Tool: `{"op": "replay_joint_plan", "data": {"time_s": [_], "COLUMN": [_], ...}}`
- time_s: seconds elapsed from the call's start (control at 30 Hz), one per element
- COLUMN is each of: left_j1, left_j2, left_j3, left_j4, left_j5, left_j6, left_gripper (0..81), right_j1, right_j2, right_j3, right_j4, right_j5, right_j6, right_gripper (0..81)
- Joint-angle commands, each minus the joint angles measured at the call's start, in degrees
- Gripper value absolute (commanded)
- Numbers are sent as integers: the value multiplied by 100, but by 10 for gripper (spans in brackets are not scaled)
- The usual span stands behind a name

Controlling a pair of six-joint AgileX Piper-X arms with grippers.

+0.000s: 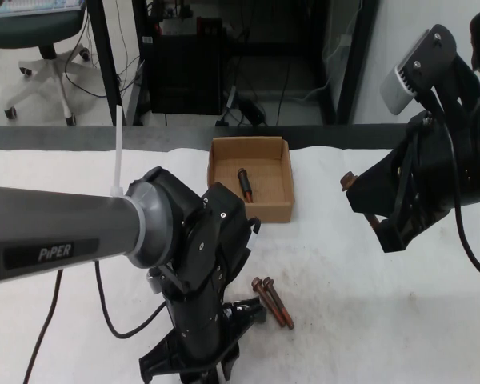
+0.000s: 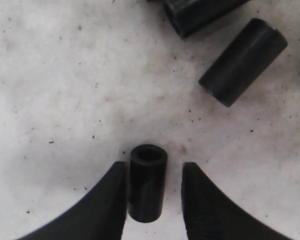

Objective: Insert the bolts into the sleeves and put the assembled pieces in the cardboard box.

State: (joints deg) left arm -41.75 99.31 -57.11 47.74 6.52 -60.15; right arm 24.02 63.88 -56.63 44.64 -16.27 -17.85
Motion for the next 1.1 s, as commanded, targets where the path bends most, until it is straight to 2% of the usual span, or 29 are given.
{"op": "replay_joint_plan", "data": {"time_s": [0.0, 0.27, 0.33, 0.37, 0.43, 0.47, 0.5, 0.63, 0.73, 0.8, 0.97, 1.07], "left_j1": [10, 10, 10, 10, 10, 10, 22, 86, 183, 222, 219, 219], "left_j2": [-3, 108, 114, 114, 114, 114, 114, 84, -92, -308, -1197, -1977], "left_j3": [1, 142, 184, 194, 192, 192, 170, 172, 172, 172, 215, 473], "left_j4": [-26, 105, 113, 111, 111, 111, 95, 4, -28, -56, -168, -646], "left_j5": [-43, 71, 71, 55, 16, 0, -12, -79, -378, -754, -2286, -2448], "left_j6": [-29, -29, -29, -29, -29, 30, 169, 755, 1382, 2099, 3906, 4209], "left_gripper": [334, 333, 311, 268, 124, 25, 4, 3, 3, 3, 3, 3], "right_j1": [-19, -19, -19, -19, -19, -19, -19, -19, -19, -19, -91, -335], "right_j2": [-9, -9, -9, -9, -9, -9, -9, -9, -9, -9, -9, -9], "right_j3": [-21, -21, -21, -21, -21, -21, -21, -21, -21, -21, -21, -21], "right_j4": [9, 9, 9, 9, 9, 9, 9, 9, 9, 9, 9, -166], "right_j5": [-31, -12, -12, -12, -12, 3, 11, 11, 11, 18, 306, 240], "right_j6": [-16, -14, -14, -14, -14, -14, -14, -14, -14, -14, 189, 760], "right_gripper": [8, 8, 8, 8, 8, 8, 8, 8, 8, 8, 8, 8]}}
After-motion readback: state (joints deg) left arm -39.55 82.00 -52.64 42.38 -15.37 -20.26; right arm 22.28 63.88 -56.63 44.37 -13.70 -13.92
